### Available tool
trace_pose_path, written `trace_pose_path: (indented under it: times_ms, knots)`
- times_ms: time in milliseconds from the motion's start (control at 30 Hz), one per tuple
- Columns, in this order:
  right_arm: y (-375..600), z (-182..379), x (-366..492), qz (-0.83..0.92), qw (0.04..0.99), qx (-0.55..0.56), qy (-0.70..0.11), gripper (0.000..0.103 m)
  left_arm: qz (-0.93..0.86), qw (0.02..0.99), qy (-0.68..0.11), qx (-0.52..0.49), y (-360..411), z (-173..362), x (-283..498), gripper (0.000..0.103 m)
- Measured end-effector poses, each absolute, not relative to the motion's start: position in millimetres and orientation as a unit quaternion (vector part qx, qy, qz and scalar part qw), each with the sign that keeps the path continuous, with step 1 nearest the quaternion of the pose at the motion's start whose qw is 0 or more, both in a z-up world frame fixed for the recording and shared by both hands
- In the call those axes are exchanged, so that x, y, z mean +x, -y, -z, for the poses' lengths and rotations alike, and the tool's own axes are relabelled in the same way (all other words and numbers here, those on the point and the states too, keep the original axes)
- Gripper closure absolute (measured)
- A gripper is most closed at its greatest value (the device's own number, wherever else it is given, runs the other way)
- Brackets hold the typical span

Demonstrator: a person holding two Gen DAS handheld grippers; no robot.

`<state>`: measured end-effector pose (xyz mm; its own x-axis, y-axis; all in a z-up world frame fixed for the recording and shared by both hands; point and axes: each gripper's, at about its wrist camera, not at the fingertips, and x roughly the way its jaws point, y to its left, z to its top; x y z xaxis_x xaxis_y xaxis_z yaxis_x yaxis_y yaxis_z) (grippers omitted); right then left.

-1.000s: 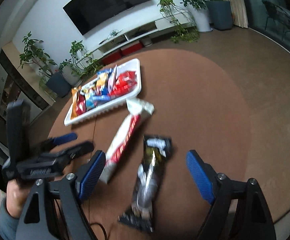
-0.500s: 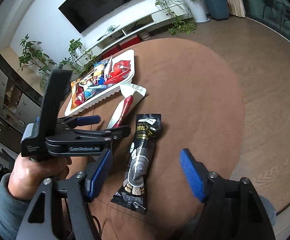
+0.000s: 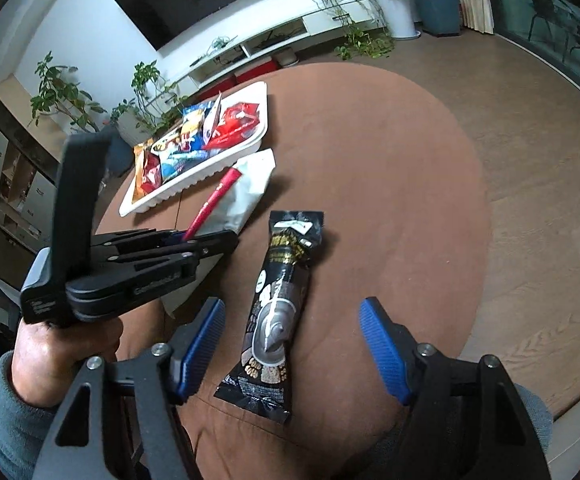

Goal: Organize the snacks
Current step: 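Grasp the white-and-red stick packet with the left tool while the right tool grasps the black packet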

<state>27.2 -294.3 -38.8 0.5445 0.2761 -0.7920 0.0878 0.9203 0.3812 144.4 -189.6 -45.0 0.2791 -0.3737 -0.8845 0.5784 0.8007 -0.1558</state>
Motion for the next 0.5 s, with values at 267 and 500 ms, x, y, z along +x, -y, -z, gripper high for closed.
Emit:
trace_pose_path:
  times_ms: [267,500]
  knots:
    - [279,47,42,-0.051,0.856,0.168,-0.486,0.03,0.293,0.811,-0.505,0.033,129,30,115,0.089]
    - [259,61,57,-0.044,0.851,0.126,-0.507,0.037,0.274,0.825,-0.493,-0.027,80,20,88,0.089]
